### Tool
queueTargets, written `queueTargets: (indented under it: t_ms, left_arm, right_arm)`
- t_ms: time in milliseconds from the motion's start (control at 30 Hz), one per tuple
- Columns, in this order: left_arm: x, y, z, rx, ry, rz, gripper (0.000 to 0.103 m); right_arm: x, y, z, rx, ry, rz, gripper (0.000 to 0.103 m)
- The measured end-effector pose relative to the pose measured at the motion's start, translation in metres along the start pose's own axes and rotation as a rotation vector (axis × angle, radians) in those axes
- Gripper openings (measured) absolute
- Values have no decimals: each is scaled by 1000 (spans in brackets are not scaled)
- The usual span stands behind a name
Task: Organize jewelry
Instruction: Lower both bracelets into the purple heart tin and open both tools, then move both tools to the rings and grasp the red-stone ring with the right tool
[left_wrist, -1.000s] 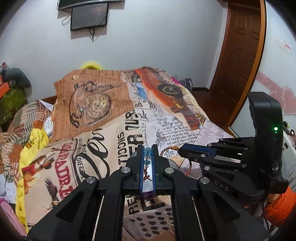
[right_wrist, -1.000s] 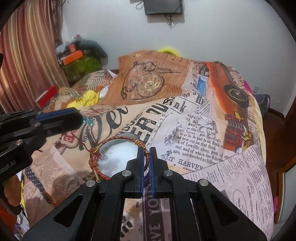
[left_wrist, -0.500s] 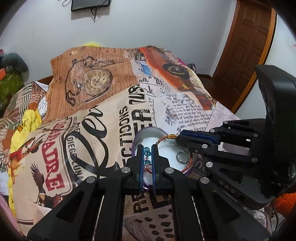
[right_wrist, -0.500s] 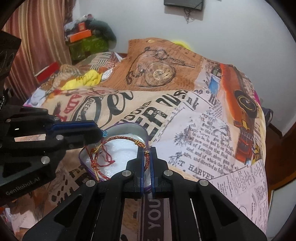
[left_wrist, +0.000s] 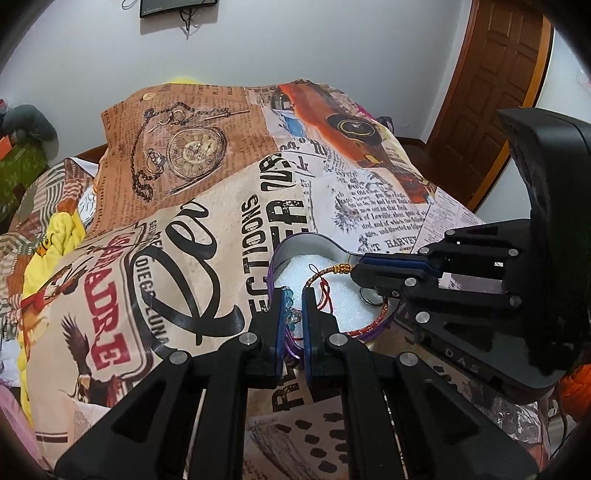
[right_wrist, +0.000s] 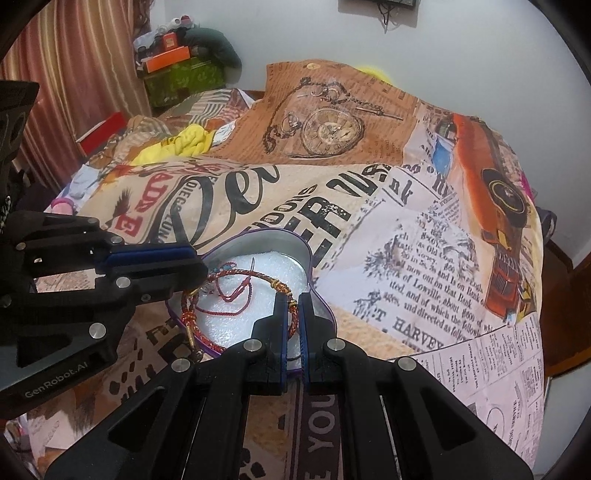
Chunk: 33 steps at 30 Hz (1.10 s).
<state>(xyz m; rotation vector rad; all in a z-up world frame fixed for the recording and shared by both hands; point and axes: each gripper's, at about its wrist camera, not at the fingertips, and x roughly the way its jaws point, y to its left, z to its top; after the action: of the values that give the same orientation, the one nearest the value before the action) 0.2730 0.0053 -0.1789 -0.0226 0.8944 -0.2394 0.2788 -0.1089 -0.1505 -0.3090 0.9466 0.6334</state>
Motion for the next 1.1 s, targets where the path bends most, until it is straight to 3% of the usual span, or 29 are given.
queueTargets:
  t_ms: [367,433,567,767,933,1100]
  left_arm:
    - [-22,-1,0,-12,-19,18,8]
    - [-28,-2,0,-15,-25,23,12]
    - [-44,-5,-1,-14,-48,36,28]
    - [-68,-10,-5,-2,-75,44,29]
    - [-87,-16,-12,7,-98,52,37]
    - [-102,-21,-22,14,-105,57,39]
  right_arm:
    - [-22,3,1,3,-12,-31,8]
    - [-28,4,0,5,-18,-34,9]
    - [-40,7,0,5,-32,-48,11]
    - [-63,13,-4,11,-64,-61,14]
    - [-82,18,-8,22,-99,-64,34]
    - [-96,25,-14,28,-119,-66,35]
